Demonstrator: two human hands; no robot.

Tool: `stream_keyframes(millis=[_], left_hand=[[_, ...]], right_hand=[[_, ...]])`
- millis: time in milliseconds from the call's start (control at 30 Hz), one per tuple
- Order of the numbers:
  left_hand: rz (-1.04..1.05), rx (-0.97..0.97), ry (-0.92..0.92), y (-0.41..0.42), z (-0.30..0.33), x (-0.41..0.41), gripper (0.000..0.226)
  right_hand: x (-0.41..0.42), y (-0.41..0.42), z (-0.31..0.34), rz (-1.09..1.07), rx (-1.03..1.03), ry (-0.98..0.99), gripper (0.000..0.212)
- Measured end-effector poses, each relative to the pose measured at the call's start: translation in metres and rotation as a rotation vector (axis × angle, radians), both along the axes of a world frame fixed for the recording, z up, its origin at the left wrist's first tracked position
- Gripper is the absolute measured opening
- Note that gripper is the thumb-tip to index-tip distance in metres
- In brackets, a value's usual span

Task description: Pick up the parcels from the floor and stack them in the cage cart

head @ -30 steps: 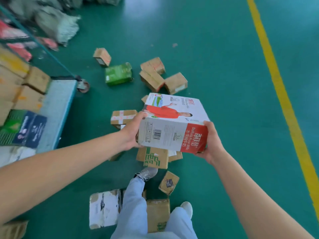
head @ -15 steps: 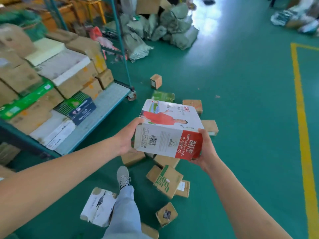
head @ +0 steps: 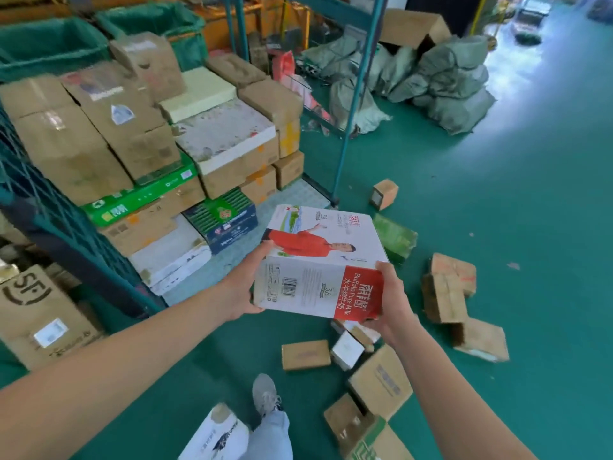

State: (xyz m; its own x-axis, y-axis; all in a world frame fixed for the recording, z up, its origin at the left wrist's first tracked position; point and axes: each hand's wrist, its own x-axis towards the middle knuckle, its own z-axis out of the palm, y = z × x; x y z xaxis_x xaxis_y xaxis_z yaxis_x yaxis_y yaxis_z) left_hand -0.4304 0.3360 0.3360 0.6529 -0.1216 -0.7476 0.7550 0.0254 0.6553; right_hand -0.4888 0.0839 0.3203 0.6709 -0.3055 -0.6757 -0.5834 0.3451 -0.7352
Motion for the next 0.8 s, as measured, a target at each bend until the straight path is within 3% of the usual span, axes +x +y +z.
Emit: stream_keyframes(millis=[167,500,667,800], left_hand=[[0.046,0.016,0.003,0.056,0.016,0.093,0.052],[0.151,0.027,-0.087,0.116,0.052,0.177,0.045],[0.224,0.05,-0.08,0.132,0.049,0.218,0.061],[0.266,0.037,-0.104,0.128,0.05,0.259,0.046]], right_hand=[[0.1,0.052,0.013,0.066,0.006,-0.023,0.043],[0.235,0.104,0.037,0.191,-0.007,-0.061,0.044],[0.293,0.118,0.028,0.241,0.012,-0.049,0.048],[0.349,0.119,0.021,0.261,0.04,-0.037,0.054]])
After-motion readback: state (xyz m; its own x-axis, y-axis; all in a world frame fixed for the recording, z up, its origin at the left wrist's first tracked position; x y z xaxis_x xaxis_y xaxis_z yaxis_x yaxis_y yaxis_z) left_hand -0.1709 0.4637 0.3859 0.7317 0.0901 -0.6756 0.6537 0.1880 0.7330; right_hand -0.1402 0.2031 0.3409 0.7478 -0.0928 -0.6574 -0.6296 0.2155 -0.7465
